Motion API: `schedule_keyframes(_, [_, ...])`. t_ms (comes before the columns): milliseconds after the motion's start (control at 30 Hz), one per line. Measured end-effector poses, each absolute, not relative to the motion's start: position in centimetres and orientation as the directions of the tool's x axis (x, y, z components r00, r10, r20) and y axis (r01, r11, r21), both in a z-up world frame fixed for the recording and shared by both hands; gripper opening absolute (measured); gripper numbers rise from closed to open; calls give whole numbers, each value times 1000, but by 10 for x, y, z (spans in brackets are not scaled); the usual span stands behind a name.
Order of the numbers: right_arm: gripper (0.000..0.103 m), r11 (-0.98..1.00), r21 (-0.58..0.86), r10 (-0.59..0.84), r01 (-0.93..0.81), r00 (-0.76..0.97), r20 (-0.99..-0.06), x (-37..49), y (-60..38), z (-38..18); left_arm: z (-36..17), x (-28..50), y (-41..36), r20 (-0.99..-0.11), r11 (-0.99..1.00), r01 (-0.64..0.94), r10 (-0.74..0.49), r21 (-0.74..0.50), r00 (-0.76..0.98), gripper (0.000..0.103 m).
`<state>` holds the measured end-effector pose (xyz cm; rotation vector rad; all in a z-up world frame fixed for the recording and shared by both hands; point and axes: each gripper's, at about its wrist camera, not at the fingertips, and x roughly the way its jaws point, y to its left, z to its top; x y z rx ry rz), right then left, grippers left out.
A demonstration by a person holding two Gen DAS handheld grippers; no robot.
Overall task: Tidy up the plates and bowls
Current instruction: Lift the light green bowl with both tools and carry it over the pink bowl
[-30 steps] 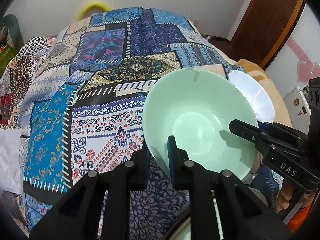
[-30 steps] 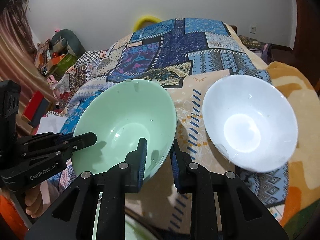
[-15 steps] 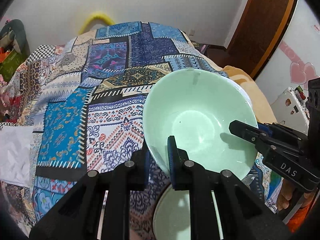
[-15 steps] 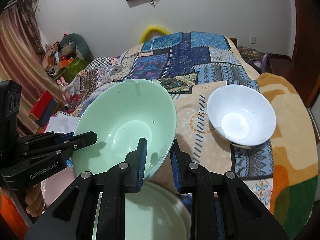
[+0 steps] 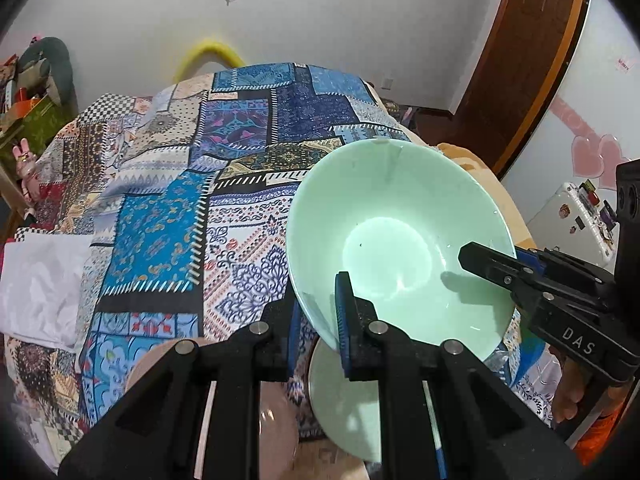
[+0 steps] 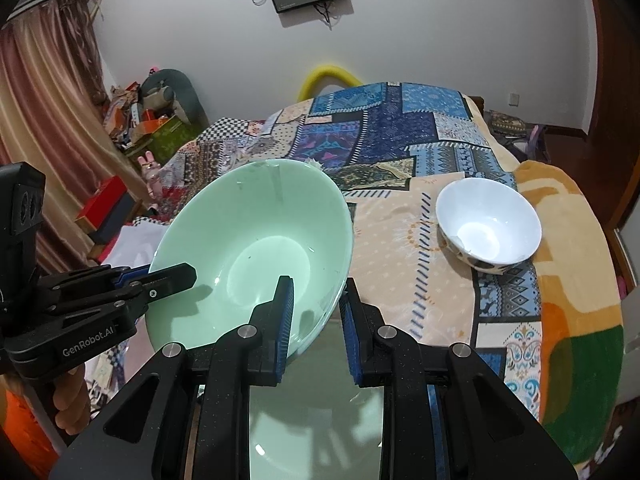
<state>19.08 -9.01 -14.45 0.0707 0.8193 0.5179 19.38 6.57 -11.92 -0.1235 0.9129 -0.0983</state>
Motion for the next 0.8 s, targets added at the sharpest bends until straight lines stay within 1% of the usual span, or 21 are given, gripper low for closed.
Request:
schedule_keyframes(367, [21, 855, 268, 497, -445, 552, -670, 160, -71, -143, -108, 147, 85, -768, 988, -7, -117, -157, 629, 15])
schedule_keyframes(800, [21, 809, 280, 545, -517, 482, -686, 138, -30, -156, -123, 102, 123, -783, 984, -90, -66, -154, 618, 15])
